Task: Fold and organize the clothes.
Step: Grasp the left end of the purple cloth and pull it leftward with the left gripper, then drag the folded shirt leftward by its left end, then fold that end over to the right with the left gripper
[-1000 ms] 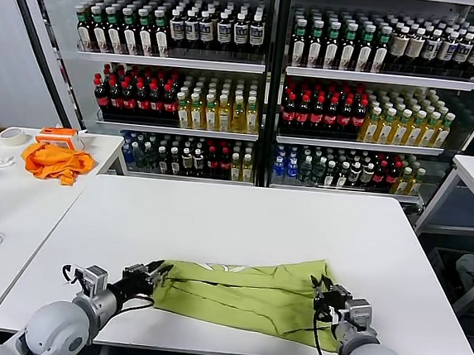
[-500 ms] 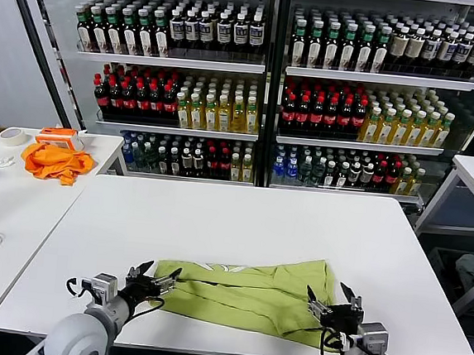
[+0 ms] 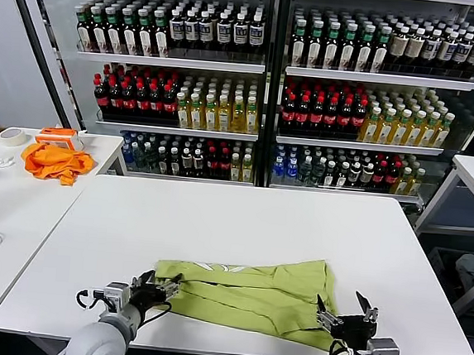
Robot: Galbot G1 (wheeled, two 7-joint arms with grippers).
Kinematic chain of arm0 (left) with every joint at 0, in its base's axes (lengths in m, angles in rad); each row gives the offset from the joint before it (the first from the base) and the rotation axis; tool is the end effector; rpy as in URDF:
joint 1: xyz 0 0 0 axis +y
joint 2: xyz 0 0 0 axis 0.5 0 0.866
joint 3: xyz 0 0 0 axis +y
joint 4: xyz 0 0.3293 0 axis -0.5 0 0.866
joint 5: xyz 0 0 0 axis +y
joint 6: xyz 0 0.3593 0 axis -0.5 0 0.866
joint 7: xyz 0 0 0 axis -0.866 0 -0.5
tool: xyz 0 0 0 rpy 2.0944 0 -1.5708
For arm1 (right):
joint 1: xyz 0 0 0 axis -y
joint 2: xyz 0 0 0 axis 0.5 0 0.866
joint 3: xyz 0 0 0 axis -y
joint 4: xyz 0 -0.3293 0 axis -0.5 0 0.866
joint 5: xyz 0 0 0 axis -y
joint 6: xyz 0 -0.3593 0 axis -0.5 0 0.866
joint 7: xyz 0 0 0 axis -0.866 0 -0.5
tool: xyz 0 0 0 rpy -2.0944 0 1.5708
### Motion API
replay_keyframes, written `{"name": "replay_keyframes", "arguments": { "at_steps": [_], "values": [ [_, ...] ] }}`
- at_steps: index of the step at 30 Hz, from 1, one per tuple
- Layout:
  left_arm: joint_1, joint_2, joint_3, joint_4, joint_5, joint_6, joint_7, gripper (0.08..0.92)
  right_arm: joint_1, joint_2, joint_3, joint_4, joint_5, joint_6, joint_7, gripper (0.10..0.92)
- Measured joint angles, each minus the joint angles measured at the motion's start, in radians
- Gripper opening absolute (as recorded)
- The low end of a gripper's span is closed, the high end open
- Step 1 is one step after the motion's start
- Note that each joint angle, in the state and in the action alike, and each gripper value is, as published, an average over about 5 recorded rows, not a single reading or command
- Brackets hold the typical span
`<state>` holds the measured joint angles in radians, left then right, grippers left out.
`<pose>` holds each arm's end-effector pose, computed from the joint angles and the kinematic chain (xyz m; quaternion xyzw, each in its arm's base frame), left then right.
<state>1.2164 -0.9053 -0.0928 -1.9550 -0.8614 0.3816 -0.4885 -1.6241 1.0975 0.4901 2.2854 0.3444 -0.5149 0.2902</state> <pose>0.2581 0.0108 -0.2865 -0.0640 -0.9556 0.0359 0.2855 0.1795 -0.0347 -0.2214 0.0142 -0.9749 0.0805 0.2071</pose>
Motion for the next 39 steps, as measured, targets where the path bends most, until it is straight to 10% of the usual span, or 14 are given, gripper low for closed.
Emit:
{"name": "replay_keyframes", "arguments": {
  "at_steps": [21, 39],
  "values": [
    [0.046, 0.021, -0.044, -0.014, 0.17, 0.058, 0.031, 0.104, 0.01, -0.006, 0.021, -0.003, -0.011, 0.024, 0.015, 0.823],
    [0.19, 0.194, -0.445, -0.111, 0.268, 0.166, 0.117, 0.089, 0.058, -0.001, -0.005, -0.032, -0.007, 0.028, 0.013, 0.823]
  ]
}}
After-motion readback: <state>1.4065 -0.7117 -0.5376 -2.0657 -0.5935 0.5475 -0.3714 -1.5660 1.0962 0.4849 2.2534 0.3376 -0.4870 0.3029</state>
